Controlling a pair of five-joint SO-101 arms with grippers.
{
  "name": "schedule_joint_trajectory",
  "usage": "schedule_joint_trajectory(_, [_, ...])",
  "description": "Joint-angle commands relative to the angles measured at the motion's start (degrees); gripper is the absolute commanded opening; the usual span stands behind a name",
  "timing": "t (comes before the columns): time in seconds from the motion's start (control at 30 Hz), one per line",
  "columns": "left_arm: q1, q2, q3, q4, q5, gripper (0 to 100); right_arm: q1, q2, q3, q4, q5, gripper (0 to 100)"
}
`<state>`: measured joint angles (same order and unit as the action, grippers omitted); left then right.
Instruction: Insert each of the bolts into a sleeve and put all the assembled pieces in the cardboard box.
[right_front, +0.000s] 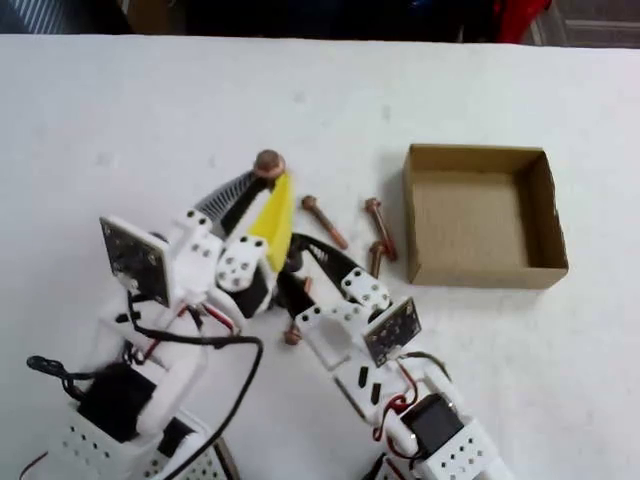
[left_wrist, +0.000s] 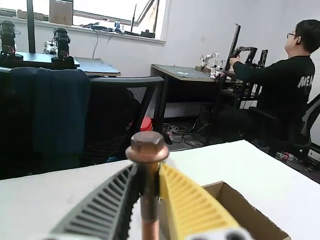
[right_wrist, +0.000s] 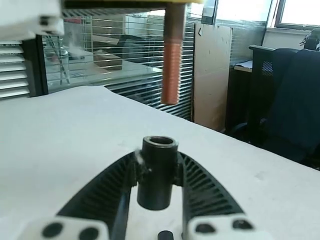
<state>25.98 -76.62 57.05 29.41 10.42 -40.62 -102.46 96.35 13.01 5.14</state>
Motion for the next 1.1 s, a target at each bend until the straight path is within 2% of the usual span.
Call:
schedule_joint_trajectory(0.0, [1.8, 0.1, 1.1, -0.3, 0.2, 2, 0.3, -0.6, 0.5, 0.1, 0.8, 1.8])
schedule_joint_trajectory(0.47, [1.4, 0.1, 3.1, -0.1, 0.4, 2, 0.3, -0.6, 0.5, 0.8, 0.8, 1.8])
schedule_joint_trajectory(0.57, [1.5, -0.2, 2.6, 3.0, 0.4, 2, 0.3, -0.6, 0.5, 0.8, 0.8, 1.8])
schedule_joint_trajectory(0.77, [1.4, -7.1, 3.6, 4.0, 0.4, 2, 0.3, -0.6, 0.5, 0.7, 0.8, 1.8])
schedule_joint_trajectory(1.07, [1.8, -9.8, 13.2, -0.9, 0.1, 2, 0.3, -0.6, 0.5, 0.7, 0.8, 1.8])
